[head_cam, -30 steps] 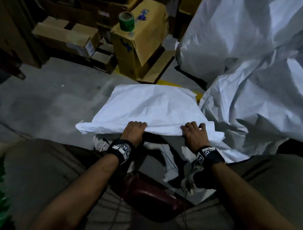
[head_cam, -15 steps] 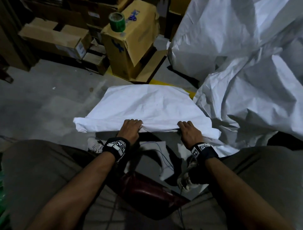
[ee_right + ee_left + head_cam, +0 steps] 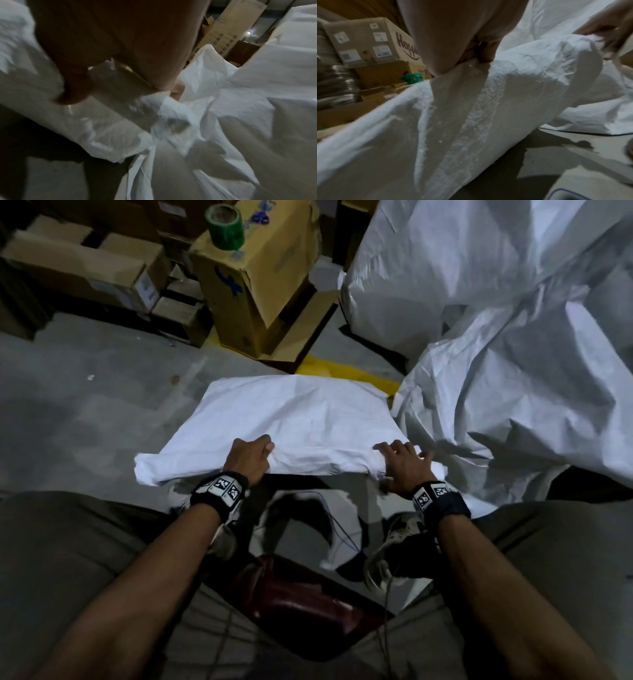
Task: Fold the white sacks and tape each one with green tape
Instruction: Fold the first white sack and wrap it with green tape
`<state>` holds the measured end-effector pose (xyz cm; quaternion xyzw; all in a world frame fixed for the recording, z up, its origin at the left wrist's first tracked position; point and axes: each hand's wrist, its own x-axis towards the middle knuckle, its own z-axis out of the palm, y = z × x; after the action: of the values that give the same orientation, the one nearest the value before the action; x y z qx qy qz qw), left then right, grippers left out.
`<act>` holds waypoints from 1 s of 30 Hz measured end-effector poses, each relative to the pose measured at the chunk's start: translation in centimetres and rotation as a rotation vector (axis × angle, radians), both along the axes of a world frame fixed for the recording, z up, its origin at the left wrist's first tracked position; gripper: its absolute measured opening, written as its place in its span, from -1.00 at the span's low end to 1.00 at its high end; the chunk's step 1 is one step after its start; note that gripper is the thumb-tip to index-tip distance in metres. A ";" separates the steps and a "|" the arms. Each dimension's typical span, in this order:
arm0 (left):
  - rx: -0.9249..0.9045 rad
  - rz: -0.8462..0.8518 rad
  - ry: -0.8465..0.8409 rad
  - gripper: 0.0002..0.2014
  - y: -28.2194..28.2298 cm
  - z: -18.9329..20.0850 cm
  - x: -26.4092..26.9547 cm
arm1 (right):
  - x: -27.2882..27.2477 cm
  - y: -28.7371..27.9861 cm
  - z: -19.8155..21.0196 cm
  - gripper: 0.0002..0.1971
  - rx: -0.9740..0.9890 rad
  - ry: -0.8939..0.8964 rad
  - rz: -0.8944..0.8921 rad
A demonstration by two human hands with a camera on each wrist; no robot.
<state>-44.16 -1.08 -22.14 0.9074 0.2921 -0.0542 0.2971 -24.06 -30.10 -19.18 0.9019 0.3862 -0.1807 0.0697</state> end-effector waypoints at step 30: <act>-0.110 -0.073 0.105 -0.59 -1.3 4.1 1.3 | -5.4 3.8 -0.1 -0.30 0.279 -0.185 0.255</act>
<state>-42.88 -2.34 -18.05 0.8956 0.2709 -0.1285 0.3287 -29.48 -26.26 -19.30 0.8595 0.5102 -0.0314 0.0015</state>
